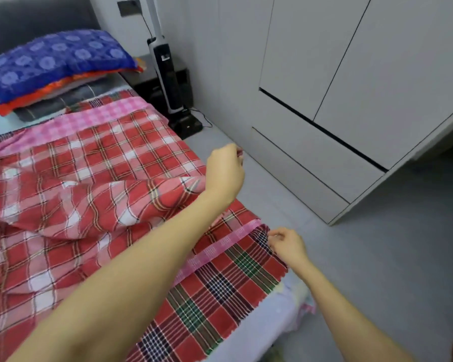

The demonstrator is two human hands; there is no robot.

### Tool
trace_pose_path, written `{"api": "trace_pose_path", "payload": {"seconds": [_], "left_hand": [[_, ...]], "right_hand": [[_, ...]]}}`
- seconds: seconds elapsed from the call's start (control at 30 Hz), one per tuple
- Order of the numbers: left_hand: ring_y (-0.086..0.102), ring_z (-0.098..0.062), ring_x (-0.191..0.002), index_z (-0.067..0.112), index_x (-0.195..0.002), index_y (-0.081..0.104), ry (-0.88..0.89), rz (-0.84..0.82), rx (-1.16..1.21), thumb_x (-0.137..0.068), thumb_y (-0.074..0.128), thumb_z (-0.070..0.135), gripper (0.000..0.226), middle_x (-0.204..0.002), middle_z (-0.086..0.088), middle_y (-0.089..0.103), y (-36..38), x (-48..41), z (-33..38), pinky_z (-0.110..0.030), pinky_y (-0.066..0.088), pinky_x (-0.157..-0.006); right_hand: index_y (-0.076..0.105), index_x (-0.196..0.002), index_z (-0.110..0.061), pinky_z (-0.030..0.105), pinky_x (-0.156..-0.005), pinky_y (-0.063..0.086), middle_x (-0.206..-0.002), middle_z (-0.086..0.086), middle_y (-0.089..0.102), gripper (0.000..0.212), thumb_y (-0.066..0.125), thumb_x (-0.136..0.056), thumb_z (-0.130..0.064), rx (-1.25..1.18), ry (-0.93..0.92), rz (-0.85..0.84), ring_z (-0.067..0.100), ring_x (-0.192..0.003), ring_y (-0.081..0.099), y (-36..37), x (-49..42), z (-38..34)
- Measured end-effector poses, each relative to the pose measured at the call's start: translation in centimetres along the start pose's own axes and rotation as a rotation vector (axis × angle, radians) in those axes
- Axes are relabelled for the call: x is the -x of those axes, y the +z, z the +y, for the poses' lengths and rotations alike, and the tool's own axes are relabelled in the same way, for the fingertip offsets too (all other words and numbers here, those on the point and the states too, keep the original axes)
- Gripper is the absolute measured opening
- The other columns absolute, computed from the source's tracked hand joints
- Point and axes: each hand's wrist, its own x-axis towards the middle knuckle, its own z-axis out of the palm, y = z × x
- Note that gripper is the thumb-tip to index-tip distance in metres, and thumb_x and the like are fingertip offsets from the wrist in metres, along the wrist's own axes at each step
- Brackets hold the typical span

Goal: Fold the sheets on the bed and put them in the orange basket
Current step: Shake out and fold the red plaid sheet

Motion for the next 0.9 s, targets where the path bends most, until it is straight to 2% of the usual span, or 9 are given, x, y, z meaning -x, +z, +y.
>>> {"api": "trace_pose_path", "payload": {"seconds": [0.1, 0.2, 0.27, 0.37, 0.47, 0.67, 0.7, 0.77, 0.9], "left_hand": [[0.061, -0.036, -0.093, 0.001, -0.100, 0.058, -0.144, -0.064, -0.056, -0.090, 0.056, 0.009, 0.013, -0.098, -0.018, 0.067, 4.4, -0.3, -3.7, -0.040, 0.047, -0.076], [0.061, -0.037, -0.084, 0.002, -0.093, 0.056, -0.272, -0.053, -0.075, -0.085, 0.060, 0.009, 0.011, -0.087, -0.018, 0.067, 8.1, -1.2, -6.4, -0.039, 0.044, -0.066], [0.062, -0.033, -0.082, 0.003, -0.091, 0.057, -0.326, -0.010, -0.038, -0.085, 0.061, 0.007, 0.008, -0.086, -0.015, 0.069, 9.4, -1.8, -7.6, -0.031, 0.035, -0.060], [0.062, -0.027, -0.081, 0.007, -0.091, 0.062, -0.371, 0.031, -0.024, -0.085, 0.063, 0.006, 0.006, -0.087, -0.009, 0.071, 11.2, -3.2, -8.9, -0.025, 0.029, -0.060], [0.062, -0.024, -0.075, 0.008, -0.088, 0.065, -0.398, 0.063, -0.016, -0.084, 0.066, 0.009, 0.005, -0.082, -0.008, 0.070, 12.5, -4.2, -10.4, -0.025, 0.035, -0.061], [0.054, -0.015, -0.059, 0.013, -0.082, 0.058, -0.552, 0.139, 0.054, -0.083, 0.068, 0.011, 0.011, -0.065, 0.006, 0.056, 14.8, -5.7, -13.3, -0.018, 0.037, -0.052], [0.057, -0.015, -0.059, 0.014, -0.081, 0.056, -0.595, 0.163, 0.101, -0.083, 0.069, 0.011, 0.013, -0.066, 0.005, 0.057, 14.8, -5.8, -13.5, -0.016, 0.045, -0.055], [0.064, -0.019, -0.059, 0.013, -0.083, 0.054, -0.678, 0.192, 0.206, -0.083, 0.069, 0.010, 0.015, -0.073, -0.006, 0.062, 15.3, -5.8, -14.6, -0.033, 0.057, -0.060], [0.067, -0.025, -0.058, 0.007, -0.086, 0.052, -0.850, 0.237, 0.297, -0.084, 0.069, 0.009, 0.017, -0.084, -0.021, 0.064, 16.2, -5.4, -17.9, -0.035, 0.058, -0.054]], "right_hand": [[0.058, -0.062, -0.028, 0.038, -0.076, 0.054, -0.073, 0.007, 0.068, 0.028, 0.059, -0.083, -0.009, -0.020, 0.056, -0.038, 0.023, -0.074, 0.063, 1.6, -5.6, 2.6], [0.061, -0.059, -0.015, 0.047, -0.073, 0.055, -0.075, 0.020, 0.068, 0.023, 0.057, -0.082, -0.010, 0.003, 0.088, -0.120, 0.027, -0.068, 0.061, 3.4, -12.0, 5.0], [0.066, -0.068, -0.005, 0.044, -0.073, 0.055, -0.078, 0.021, 0.068, 0.018, 0.055, -0.081, -0.009, 0.035, 0.111, -0.141, 0.029, -0.069, 0.061, 4.0, -14.6, 5.2], [0.065, -0.062, -0.018, 0.033, -0.074, 0.050, -0.087, 0.016, 0.071, 0.025, 0.054, -0.082, -0.009, 0.038, 0.140, -0.161, 0.030, -0.080, 0.064, 4.4, -18.3, 5.2], [0.072, -0.087, -0.020, 0.031, -0.080, 0.048, -0.101, 0.011, 0.071, 0.015, 0.057, -0.089, -0.019, 0.031, 0.175, -0.158, 0.029, -0.093, 0.064, 4.9, -20.9, 5.2], [0.070, -0.108, -0.009, 0.030, -0.081, 0.048, -0.112, 0.014, 0.068, 0.025, 0.055, -0.092, -0.021, 0.123, 0.303, -0.153, 0.031, -0.102, 0.063, 7.6, -26.0, 6.7], [0.068, -0.112, -0.007, 0.030, -0.081, 0.048, -0.114, 0.015, 0.067, 0.029, 0.053, -0.093, -0.022, 0.134, 0.327, -0.150, 0.031, -0.103, 0.063, 8.1, -26.6, 6.9], [0.062, -0.121, -0.005, 0.031, -0.085, 0.047, -0.122, 0.017, 0.062, 0.037, 0.050, -0.094, -0.026, 0.113, 0.388, -0.150, 0.032, -0.107, 0.060, 9.1, -27.7, 7.6], [0.056, -0.128, -0.002, 0.041, -0.097, 0.046, -0.129, 0.019, 0.057, 0.058, 0.050, -0.092, -0.047, 0.039, 0.517, -0.143, 0.035, -0.115, 0.056, 11.7, -30.7, 9.5]]}}
